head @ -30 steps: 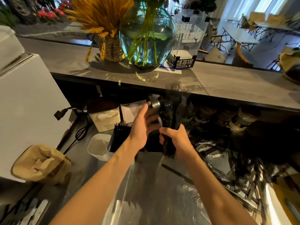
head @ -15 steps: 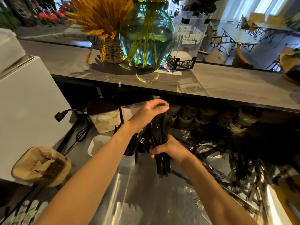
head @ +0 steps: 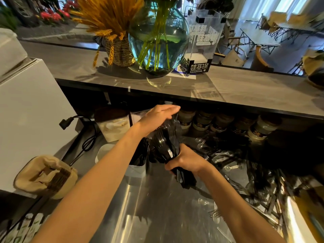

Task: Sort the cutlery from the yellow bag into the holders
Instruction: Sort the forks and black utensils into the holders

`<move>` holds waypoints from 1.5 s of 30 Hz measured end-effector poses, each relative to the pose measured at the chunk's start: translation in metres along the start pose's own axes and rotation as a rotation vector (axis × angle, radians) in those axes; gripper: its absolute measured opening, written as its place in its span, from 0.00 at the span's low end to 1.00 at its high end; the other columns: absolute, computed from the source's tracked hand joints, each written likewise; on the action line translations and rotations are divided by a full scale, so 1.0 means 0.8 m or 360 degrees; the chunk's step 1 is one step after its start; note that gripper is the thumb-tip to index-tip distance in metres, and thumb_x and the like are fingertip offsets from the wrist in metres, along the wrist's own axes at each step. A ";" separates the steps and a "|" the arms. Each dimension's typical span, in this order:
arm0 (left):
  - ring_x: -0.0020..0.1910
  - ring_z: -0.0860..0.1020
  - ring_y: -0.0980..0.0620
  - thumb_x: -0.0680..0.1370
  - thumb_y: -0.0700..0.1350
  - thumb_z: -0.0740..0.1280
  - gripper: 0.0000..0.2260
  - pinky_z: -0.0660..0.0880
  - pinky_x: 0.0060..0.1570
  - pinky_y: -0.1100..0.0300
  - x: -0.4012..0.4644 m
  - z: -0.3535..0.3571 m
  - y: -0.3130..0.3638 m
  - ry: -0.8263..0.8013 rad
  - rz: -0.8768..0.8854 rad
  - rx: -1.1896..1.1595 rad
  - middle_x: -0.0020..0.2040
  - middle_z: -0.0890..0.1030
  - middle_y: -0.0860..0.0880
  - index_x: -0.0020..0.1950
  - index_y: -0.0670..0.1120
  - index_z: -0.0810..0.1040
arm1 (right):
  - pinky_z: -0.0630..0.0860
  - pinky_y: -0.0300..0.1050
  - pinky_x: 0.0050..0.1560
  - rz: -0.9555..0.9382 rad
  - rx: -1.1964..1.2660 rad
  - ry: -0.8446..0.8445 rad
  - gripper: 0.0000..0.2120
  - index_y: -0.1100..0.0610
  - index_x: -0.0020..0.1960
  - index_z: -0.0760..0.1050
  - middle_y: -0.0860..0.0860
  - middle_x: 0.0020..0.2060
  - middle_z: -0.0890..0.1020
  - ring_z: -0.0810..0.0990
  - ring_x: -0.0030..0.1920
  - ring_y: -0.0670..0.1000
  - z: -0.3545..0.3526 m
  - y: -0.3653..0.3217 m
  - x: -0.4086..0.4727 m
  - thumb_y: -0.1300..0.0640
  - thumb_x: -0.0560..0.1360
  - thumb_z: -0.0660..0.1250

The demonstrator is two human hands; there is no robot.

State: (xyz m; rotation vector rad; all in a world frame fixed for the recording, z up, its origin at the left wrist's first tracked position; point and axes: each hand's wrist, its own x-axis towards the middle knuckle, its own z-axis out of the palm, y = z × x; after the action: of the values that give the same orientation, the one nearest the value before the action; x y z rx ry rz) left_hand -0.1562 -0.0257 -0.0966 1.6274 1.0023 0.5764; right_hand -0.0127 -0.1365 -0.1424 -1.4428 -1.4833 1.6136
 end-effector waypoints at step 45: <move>0.38 0.81 0.51 0.84 0.47 0.57 0.15 0.78 0.37 0.58 0.042 0.070 -0.050 0.0722 -0.0122 -0.0821 0.42 0.83 0.47 0.49 0.44 0.82 | 0.78 0.49 0.39 0.0005 0.1659 0.1181 0.02 0.65 0.42 0.81 0.57 0.33 0.82 0.81 0.32 0.53 0.003 0.015 0.071 0.67 0.73 0.69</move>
State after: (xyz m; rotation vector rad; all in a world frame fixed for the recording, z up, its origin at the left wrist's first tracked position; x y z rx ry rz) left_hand -0.1072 -0.0252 -0.1552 1.0160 1.1180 1.0832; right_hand -0.0287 -0.0899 -0.1738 -1.1544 -0.1356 1.2691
